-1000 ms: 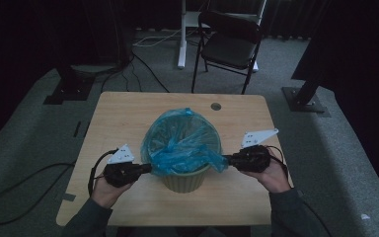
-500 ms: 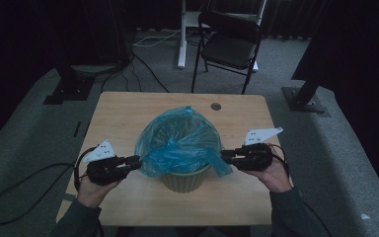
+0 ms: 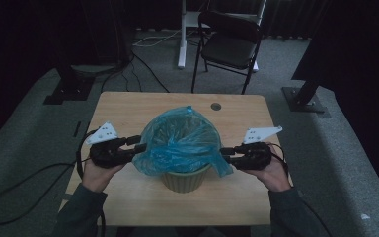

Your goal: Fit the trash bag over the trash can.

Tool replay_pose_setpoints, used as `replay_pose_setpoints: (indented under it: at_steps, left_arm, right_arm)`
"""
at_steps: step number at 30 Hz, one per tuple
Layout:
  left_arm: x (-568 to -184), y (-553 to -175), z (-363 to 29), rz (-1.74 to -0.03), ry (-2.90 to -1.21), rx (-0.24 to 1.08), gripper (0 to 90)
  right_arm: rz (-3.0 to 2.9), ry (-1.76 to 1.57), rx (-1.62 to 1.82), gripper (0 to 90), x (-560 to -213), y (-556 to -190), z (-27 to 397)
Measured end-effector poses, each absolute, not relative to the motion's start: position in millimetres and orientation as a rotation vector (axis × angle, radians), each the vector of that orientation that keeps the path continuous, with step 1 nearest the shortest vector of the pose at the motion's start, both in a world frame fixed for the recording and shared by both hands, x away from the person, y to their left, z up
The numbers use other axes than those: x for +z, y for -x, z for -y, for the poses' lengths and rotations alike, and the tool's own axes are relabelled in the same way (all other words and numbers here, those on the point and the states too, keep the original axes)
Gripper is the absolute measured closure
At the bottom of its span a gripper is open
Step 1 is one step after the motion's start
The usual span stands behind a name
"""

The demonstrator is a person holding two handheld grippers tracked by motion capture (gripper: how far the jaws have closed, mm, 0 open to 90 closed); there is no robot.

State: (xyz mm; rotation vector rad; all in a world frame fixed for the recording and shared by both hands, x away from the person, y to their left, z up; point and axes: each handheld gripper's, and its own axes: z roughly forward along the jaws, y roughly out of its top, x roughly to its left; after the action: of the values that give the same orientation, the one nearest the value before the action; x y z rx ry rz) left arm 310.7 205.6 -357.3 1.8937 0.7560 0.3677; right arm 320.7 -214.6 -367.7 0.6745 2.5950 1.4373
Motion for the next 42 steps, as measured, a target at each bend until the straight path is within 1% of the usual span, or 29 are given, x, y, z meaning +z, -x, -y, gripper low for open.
replay_pose_setpoints:
  at_steps: [4, 9, 14, 19, 31, 34, 39, 42]
  left_arm:
    - [-354, -323, -195, -0.763, -1.901, 0.358, 55.2]
    - [-354, -337, -184, -0.81, -1.91, 0.322, 53.0]
    - [-356, -342, -177, -0.833, -1.919, 0.296, 52.9]
    - [-358, -330, -170, -0.789, -1.979, 0.292, 52.9]
    - [-367, -288, -176, -0.737, -1.98, 0.303, 51.9]
    - [-369, -279, -180, -0.751, -1.968, 0.314, 51.9]
    - [-378, -273, -185, -0.78, -1.967, 0.295, 51.7]
    - [-386, -275, -187, -0.799, -1.961, 0.258, 50.9]
  right_arm:
    - [-2.594, -0.679, 1.438, 66.2, -369, -321, 215]
    - [-2.597, -0.678, 1.436, 66.0, -370, -321, 214]
    - [-2.597, -0.68, 1.436, 65.7, -371, -321, 214]
    - [-2.593, -0.683, 1.438, 65.2, -370, -321, 215]
    - [-2.594, -0.673, 1.438, 62.4, -370, -318, 215]
    - [-2.59, -0.675, 1.427, 60.9, -370, -318, 214]
    - [-2.586, -0.68, 1.402, 59.3, -370, -318, 213]
    - [-2.584, -0.684, 1.396, 57.9, -370, -319, 211]
